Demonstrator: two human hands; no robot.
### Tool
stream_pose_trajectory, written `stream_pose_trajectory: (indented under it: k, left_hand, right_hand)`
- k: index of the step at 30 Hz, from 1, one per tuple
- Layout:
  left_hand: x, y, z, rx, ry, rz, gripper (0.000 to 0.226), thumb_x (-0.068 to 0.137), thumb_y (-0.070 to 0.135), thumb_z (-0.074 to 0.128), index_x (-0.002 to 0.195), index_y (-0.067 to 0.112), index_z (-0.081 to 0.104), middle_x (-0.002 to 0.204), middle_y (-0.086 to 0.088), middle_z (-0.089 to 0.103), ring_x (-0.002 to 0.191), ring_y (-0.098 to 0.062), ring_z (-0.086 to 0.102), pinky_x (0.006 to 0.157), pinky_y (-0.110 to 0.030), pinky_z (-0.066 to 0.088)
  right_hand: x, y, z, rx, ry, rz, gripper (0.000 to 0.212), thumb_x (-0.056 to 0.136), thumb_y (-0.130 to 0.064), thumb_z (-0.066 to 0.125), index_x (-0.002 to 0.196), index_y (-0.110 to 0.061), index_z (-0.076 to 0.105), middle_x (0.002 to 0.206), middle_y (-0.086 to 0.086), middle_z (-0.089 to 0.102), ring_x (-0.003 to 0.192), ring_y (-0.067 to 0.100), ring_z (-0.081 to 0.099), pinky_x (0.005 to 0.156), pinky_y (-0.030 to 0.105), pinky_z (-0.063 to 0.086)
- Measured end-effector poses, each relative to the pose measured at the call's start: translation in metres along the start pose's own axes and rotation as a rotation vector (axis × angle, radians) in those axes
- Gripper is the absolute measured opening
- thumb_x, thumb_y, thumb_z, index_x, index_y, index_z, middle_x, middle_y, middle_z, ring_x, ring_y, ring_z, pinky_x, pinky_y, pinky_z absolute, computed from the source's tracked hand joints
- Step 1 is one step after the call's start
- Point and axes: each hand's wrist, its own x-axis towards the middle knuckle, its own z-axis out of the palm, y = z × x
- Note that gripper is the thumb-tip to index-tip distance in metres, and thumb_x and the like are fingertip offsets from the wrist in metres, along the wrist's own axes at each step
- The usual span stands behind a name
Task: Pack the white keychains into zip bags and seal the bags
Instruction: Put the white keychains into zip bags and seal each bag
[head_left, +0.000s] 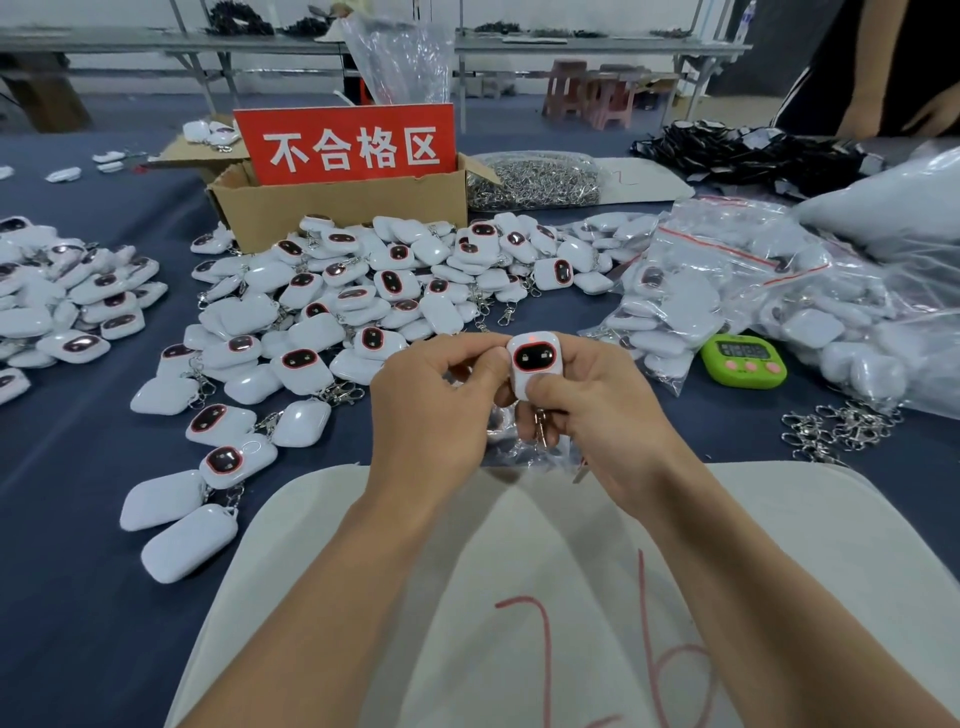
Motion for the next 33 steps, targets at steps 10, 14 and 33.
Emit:
stream_pose_trajectory:
  k: [10, 14, 33]
  left_hand:
    - [-0.003, 0.002, -0.001, 0.063, 0.012, 0.001, 0.033, 0.077, 0.009, 0.082, 0.086, 0.041, 0.079, 0.079, 0.027, 0.071, 0.072, 0.004, 0.066, 0.065, -0.003, 0.042]
    - [-0.006, 0.002, -0.002, 0.138, 0.076, -0.007, 0.035, 0.076, 0.011, 0.084, 0.078, 0.045, 0.076, 0.075, 0.028, 0.068, 0.062, 0.008, 0.063, 0.056, -0.001, 0.039]
    - [-0.008, -0.007, 0.0, 0.248, -0.158, 0.176, 0.025, 0.1, 0.049, 0.055, 0.095, 0.033, 0.073, 0.073, 0.016, 0.067, 0.069, -0.007, 0.063, 0.067, -0.033, 0.049]
  right_hand:
    - [-0.003, -0.003, -0.012, -0.436, 0.182, -0.23, 0.023, 0.086, -0.002, 0.062, 0.089, -0.025, 0.062, 0.065, 0.002, 0.068, 0.057, 0.031, 0.056, 0.049, 0.043, 0.05]
    - [-0.004, -0.004, -0.012, -0.429, 0.26, -0.261, 0.019, 0.082, 0.003, 0.073, 0.08, -0.016, 0.069, 0.073, -0.001, 0.073, 0.068, 0.025, 0.069, 0.062, 0.046, 0.06]
    - [-0.004, -0.017, -0.011, -0.023, 0.175, -0.01, 0.011, 0.084, -0.017, 0.072, 0.08, -0.009, 0.077, 0.061, 0.012, 0.061, 0.047, 0.015, 0.045, 0.045, 0.02, 0.038]
